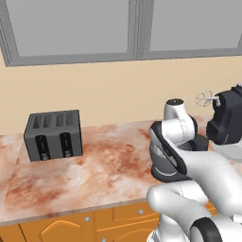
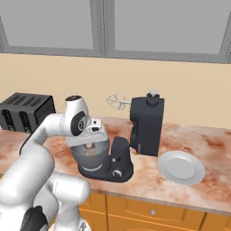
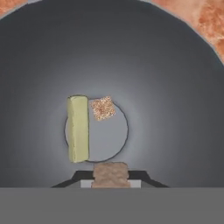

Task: Add butter and sugar cubes to the stand mixer bowl and then turn on the stand mixer to begin making frosting.

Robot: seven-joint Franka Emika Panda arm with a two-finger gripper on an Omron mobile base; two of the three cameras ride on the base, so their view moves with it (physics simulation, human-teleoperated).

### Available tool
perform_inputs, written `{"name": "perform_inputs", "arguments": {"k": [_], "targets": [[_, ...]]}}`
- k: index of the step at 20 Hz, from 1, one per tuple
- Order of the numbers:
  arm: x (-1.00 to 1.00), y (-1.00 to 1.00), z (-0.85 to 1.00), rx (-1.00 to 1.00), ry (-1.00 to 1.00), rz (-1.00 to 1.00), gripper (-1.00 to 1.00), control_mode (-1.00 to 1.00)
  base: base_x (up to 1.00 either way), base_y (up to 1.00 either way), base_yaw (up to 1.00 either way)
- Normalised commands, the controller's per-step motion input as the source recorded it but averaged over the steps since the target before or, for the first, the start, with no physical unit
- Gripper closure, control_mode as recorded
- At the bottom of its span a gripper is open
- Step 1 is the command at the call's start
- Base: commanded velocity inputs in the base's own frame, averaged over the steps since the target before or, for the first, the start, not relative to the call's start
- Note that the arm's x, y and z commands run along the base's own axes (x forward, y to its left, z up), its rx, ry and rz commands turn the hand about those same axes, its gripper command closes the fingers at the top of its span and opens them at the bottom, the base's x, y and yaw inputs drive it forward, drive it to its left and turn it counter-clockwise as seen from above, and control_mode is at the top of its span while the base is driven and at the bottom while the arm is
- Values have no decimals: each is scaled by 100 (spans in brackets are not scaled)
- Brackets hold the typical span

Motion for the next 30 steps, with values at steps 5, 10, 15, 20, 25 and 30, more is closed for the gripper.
{"name": "perform_inputs", "arguments": {"k": [5, 10, 15, 20, 25, 30], "targets": [[22, -2, -27, 0, 10, -2, -100, -100, 0, 0, 0], [-2, -15, -5, 0, 1, 0, -100, -100, 0, 0, 0], [-61, -4, 33, 4, -9, 0, -100, -100, 0, 0, 0], [-100, 0, 74, 6, -27, 0, -100, -100, 0, 0, 0], [-95, -17, 99, 8, -27, 0, -100, -100, 0, 0, 0], [-56, -70, 82, 12, -21, 0, -100, -100, 0, 0, 0]]}}
